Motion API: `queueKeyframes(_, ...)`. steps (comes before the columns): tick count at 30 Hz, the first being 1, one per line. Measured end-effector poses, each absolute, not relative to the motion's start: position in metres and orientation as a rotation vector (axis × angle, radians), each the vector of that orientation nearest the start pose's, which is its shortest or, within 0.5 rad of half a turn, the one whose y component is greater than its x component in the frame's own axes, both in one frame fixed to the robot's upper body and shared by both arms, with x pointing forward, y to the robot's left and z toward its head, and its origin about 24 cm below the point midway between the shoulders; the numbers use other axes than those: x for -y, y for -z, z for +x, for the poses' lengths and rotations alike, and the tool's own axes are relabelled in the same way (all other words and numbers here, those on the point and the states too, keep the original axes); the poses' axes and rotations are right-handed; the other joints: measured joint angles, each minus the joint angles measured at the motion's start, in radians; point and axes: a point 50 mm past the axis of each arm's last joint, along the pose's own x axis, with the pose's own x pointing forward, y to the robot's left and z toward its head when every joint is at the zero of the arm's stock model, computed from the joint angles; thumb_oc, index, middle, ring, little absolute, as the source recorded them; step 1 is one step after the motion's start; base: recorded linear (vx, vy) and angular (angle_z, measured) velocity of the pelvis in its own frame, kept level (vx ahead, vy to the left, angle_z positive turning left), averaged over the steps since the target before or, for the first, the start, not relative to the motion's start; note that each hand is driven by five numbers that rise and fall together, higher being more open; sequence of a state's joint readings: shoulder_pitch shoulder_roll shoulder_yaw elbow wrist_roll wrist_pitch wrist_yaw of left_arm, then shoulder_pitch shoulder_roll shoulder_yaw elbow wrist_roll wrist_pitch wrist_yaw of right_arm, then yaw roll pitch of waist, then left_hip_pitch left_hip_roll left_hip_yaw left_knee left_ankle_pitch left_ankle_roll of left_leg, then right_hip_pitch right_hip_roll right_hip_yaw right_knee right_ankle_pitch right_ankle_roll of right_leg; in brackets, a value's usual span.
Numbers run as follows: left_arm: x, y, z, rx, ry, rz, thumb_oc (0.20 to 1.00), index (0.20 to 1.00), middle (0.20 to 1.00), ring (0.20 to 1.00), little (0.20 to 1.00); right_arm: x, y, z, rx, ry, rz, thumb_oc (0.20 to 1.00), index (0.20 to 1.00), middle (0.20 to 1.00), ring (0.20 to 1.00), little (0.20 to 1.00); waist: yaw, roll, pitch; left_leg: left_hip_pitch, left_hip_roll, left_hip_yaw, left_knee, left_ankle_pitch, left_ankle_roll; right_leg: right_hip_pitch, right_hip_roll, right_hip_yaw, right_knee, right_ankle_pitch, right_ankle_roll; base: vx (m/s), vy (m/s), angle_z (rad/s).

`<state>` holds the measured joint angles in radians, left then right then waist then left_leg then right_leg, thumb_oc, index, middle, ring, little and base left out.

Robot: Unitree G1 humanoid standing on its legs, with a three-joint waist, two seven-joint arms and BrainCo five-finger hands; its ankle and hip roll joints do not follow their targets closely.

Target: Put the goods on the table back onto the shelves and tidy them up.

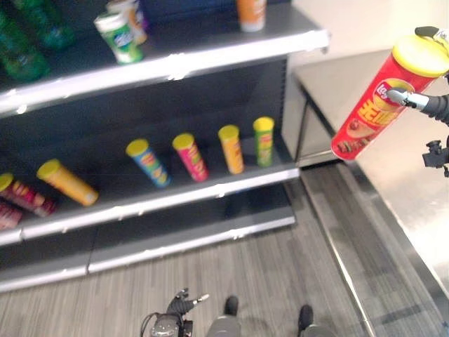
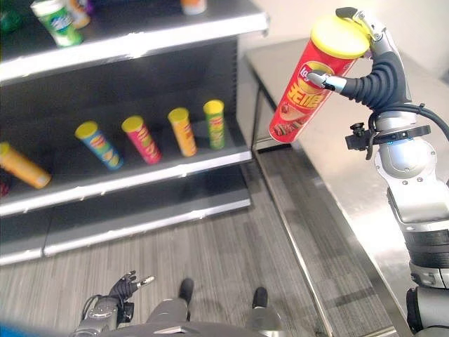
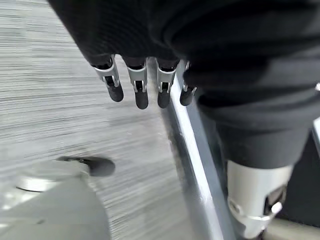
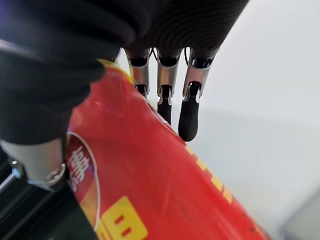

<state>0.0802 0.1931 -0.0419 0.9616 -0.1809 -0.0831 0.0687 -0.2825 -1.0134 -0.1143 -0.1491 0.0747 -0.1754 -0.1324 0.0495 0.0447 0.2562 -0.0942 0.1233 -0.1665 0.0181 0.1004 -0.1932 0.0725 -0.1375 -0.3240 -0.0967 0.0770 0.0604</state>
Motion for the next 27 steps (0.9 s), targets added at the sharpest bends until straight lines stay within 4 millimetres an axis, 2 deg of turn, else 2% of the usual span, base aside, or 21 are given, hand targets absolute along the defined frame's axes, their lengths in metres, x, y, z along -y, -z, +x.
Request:
queueKeyframes(1,-0.230,0.149,0.097,-1.014,-0.234,0.086,1.000,1.000,1.000,1.000,1.000,0.265,-0.260,0.262,0.701,0.121,-0.864,0.200,0.200,0.200,0.200,0.200,-0.002,-0.034,0.018,0.018,0.041,0.030,0.035,-0.025,-0.029,-0.003,-0.034,-0.011,0.003,0.005,0.000,-0.10,0.482,0.67)
queueKeyframes(2,-0.235,0.152,0.088,-1.053,-0.251,0.092,1.000,1.000,1.000,1.000,1.000,0.270,-0.260,0.262,0.704,0.154,-0.834,0.200,0.200,0.200,0.200,0.200,-0.021,-0.034,0.025,0.049,0.132,0.051,0.051,-0.038,-0.047,-0.009,-0.045,-0.038,0.019,-0.003,0.021,-0.08,0.540,0.72)
queueKeyframes(4,-0.228,0.154,0.087,-1.056,-0.231,0.089,1.000,1.000,1.000,1.000,1.000,0.276,-0.264,0.260,0.698,0.174,-0.860,0.200,0.200,0.200,0.200,0.200,-0.031,-0.005,0.024,0.112,0.187,0.048,0.008,-0.019,-0.029,-0.016,-0.065,-0.036,0.043,0.000,0.058,-0.02,0.372,0.44)
queueKeyframes(5,-0.224,0.154,0.088,-1.056,-0.214,0.092,1.000,1.000,1.000,1.000,1.000,0.279,-0.265,0.258,0.704,0.194,-0.851,0.200,0.200,0.200,0.200,0.200,-0.035,0.015,0.023,0.148,0.197,0.049,-0.016,-0.031,-0.044,-0.016,-0.073,-0.039,0.053,0.005,0.072,0.01,0.422,0.31)
queueKeyframes(6,-0.223,0.153,0.096,-1.038,-0.195,0.107,1.000,1.000,1.000,1.000,1.000,0.282,-0.265,0.256,0.713,0.226,-0.836,0.200,0.200,0.200,0.200,0.200,-0.064,0.033,0.022,0.177,0.167,0.051,-0.070,-0.122,-0.062,-0.032,-0.111,-0.045,0.067,0.033,0.118,0.04,0.483,0.29)
queueKeyframes(7,-0.226,0.148,0.109,-1.003,-0.176,0.140,1.000,1.000,1.000,1.000,1.000,0.287,-0.258,0.250,0.699,0.246,-0.832,0.200,0.200,0.200,0.200,0.200,-0.056,0.005,0.031,0.160,0.134,0.049,-0.046,-0.147,-0.065,-0.039,-0.147,-0.036,0.075,0.044,0.143,0.03,0.645,0.23)
queueKeyframes(8,-0.232,0.144,0.118,-0.971,-0.184,0.159,1.000,1.000,1.000,1.000,1.000,0.288,-0.247,0.250,0.664,0.248,-0.815,0.200,0.200,0.200,0.200,0.200,-0.048,-0.031,0.038,0.137,0.090,0.047,-0.008,-0.157,-0.036,-0.047,-0.185,-0.030,0.085,0.053,0.127,0.02,0.613,0.14)
queueKeyframes(9,-0.242,0.138,0.127,-0.945,-0.188,0.192,1.000,1.000,1.000,1.000,1.000,0.289,-0.228,0.250,0.600,0.246,-0.785,0.200,0.200,0.200,0.200,0.200,-0.046,-0.085,0.036,0.103,0.027,0.045,0.083,-0.205,-0.003,-0.043,-0.229,-0.022,0.082,0.080,0.082,-0.01,0.488,0.03)
queueKeyframes(10,-0.246,0.138,0.127,-0.948,-0.193,0.205,1.000,1.000,1.000,1.000,1.000,0.287,-0.221,0.252,0.583,0.235,-0.768,0.200,0.200,0.200,0.200,0.200,-0.045,-0.098,0.028,0.100,0.013,0.051,0.108,-0.221,0.003,-0.042,-0.242,-0.024,0.087,0.096,0.064,0.00,0.329,0.06)
queueKeyframes(12,-0.250,0.137,0.129,-0.956,-0.183,0.240,1.000,1.000,1.000,1.000,1.000,0.286,-0.214,0.249,0.572,0.235,-0.764,0.200,0.200,0.200,0.200,0.200,-0.048,-0.102,0.017,0.066,-0.024,0.051,0.197,-0.274,0.054,-0.039,-0.274,-0.017,0.103,0.153,0.038,-0.08,0.413,-0.14)
queueKeyframes(14,-0.250,0.141,0.122,-0.998,-0.165,0.263,1.000,1.000,1.000,1.000,1.000,0.279,-0.216,0.251,0.595,0.247,-0.749,0.200,0.200,0.200,0.200,0.200,-0.066,-0.108,0.001,0.007,-0.091,0.136,0.294,-0.308,0.141,-0.137,-0.342,0.035,0.169,0.276,0.027,-0.13,0.578,-0.43)
queueKeyframes(15,-0.251,0.142,0.120,-1.010,-0.166,0.267,1.000,1.000,1.000,1.000,1.000,0.278,-0.214,0.252,0.590,0.253,-0.737,0.200,0.200,0.200,0.200,0.200,-0.080,-0.113,0.002,0.010,-0.120,0.159,0.284,-0.303,0.154,-0.160,-0.366,0.043,0.167,0.354,0.015,-0.06,0.421,-0.30)
queueKeyframes(16,-0.251,0.141,0.123,-0.997,-0.158,0.280,1.000,1.000,1.000,1.000,1.000,0.279,-0.214,0.251,0.581,0.253,-0.747,0.200,0.200,0.200,0.200,0.200,-0.082,-0.105,-0.001,-0.004,-0.137,0.176,0.294,-0.301,0.173,-0.199,-0.374,0.084,0.167,0.441,-0.053,-0.01,0.273,-0.16)
queueKeyframes(17,-0.254,0.140,0.124,-0.991,-0.175,0.274,1.000,1.000,1.000,1.000,1.000,0.280,-0.209,0.251,0.562,0.253,-0.748,0.200,0.200,0.200,0.200,0.200,-0.092,-0.094,-0.002,-0.004,-0.136,0.155,0.290,-0.298,0.191,-0.211,-0.356,0.148,0.207,0.401,-0.029,0.01,0.222,0.01)
queueKeyframes(18,-0.258,0.138,0.125,-0.984,-0.191,0.275,1.000,1.000,1.000,1.000,1.000,0.280,-0.204,0.250,0.537,0.242,-0.764,0.200,0.200,0.200,0.200,0.200,-0.097,-0.077,-0.004,0.001,-0.124,0.150,0.276,-0.285,0.206,-0.213,-0.296,0.207,0.272,0.200,0.047,0.00,0.176,0.19)
queueKeyframes(19,-0.260,0.137,0.124,-0.982,-0.199,0.276,1.000,1.000,1.000,1.000,1.000,0.279,-0.202,0.250,0.530,0.233,-0.783,0.200,0.200,0.200,0.200,0.200,-0.097,-0.066,-0.008,0.015,-0.110,0.138,0.247,-0.263,0.209,-0.212,-0.217,0.230,0.334,0.045,0.080,0.02,0.127,0.16)
queueKeyframes(20,-0.263,0.137,0.123,-0.984,-0.202,0.282,1.000,1.000,1.000,1.000,1.000,0.277,-0.203,0.250,0.536,0.229,-0.788,0.200,0.200,0.200,0.200,0.200,-0.097,-0.065,-0.011,0.028,-0.106,0.130,0.210,-0.238,0.210,-0.205,-0.157,0.229,0.363,-0.027,0.080,0.03,0.109,0.25)
queueKeyframes(21,-0.270,0.135,0.122,-0.986,-0.206,0.298,1.000,1.000,1.000,1.000,1.000,0.273,-0.209,0.249,0.571,0.212,-0.795,0.200,0.200,0.200,0.200,0.200,-0.101,-0.083,-0.022,0.054,-0.119,0.118,0.117,-0.171,0.205,-0.183,-0.023,0.227,0.379,-0.149,0.055,0.03,0.068,0.35)
queueKeyframes(23,-0.269,0.137,0.116,-1.006,-0.202,0.300,1.000,1.000,1.000,1.000,1.000,0.266,-0.218,0.251,0.608,0.180,-0.821,0.200,0.200,0.200,0.200,0.200,-0.104,-0.103,-0.033,0.066,-0.143,0.100,0.066,-0.129,0.203,-0.150,0.088,0.225,0.333,-0.203,0.002,0.02,0.023,0.44)
queueKeyframes(24,-0.261,0.140,0.116,-1.011,-0.178,0.287,1.000,1.000,1.000,1.000,1.000,0.264,-0.224,0.251,0.635,0.171,-0.836,0.200,0.200,0.200,0.200,0.200,-0.105,-0.091,-0.032,0.068,-0.149,0.094,0.051,-0.116,0.198,-0.129,0.102,0.228,0.291,-0.190,-0.031,0.04,0.008,0.25)
queueKeyframes(27,-0.251,0.143,0.109,-1.021,-0.151,0.268,1.000,1.000,1.000,1.000,1.000,0.251,-0.229,0.257,0.665,0.108,-0.839,0.200,0.200,0.200,0.200,0.200,-0.094,-0.072,-0.034,0.082,-0.151,0.081,0.012,-0.089,0.190,-0.113,0.116,0.231,0.255,-0.168,-0.024,0.06,-0.032,0.10)
